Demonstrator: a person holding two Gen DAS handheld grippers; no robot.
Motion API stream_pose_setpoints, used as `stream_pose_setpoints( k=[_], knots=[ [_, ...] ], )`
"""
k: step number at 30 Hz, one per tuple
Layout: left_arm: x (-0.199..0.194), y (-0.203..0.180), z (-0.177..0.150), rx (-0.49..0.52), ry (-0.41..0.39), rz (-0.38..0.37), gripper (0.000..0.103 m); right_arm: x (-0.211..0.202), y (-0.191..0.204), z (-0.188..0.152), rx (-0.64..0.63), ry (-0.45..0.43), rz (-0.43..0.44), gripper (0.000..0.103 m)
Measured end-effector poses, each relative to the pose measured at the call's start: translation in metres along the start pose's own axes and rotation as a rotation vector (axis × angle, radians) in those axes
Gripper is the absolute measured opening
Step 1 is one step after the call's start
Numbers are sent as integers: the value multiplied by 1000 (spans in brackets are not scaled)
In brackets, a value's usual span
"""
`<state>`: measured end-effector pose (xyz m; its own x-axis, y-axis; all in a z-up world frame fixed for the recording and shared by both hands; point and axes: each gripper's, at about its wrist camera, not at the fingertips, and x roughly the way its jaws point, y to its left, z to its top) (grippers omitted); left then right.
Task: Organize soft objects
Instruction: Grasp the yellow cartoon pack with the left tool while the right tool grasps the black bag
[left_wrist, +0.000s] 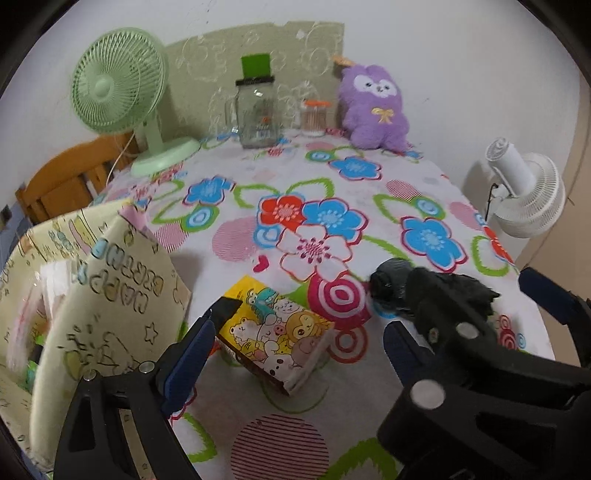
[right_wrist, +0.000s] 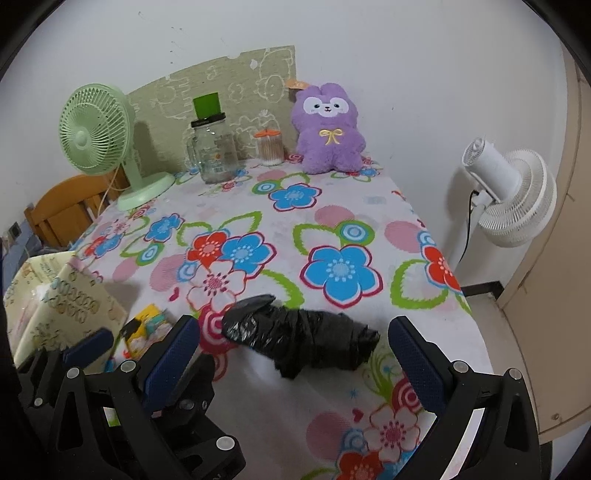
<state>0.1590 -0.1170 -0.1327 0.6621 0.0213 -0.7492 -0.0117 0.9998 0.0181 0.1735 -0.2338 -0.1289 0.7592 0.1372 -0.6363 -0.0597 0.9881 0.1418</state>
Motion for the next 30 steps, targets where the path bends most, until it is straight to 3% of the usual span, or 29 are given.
stream_pose_setpoints(
  k=[11, 22, 27, 30],
  knots=[
    [21, -4, -2, 17, 25, 59, 94, 27, -2, -3, -18, 25, -34, 103],
    [28, -5, -3, 34, 48, 56, 98, 51, 1, -4, -45, 122, 22, 102],
    [27, -6, -3, 48, 46, 45, 97, 50, 2, -6, -51, 133, 57, 87],
    [26, -5, -4, 61, 41, 54, 89, 48, 4, -7, -60, 131, 68, 77]
  ],
)
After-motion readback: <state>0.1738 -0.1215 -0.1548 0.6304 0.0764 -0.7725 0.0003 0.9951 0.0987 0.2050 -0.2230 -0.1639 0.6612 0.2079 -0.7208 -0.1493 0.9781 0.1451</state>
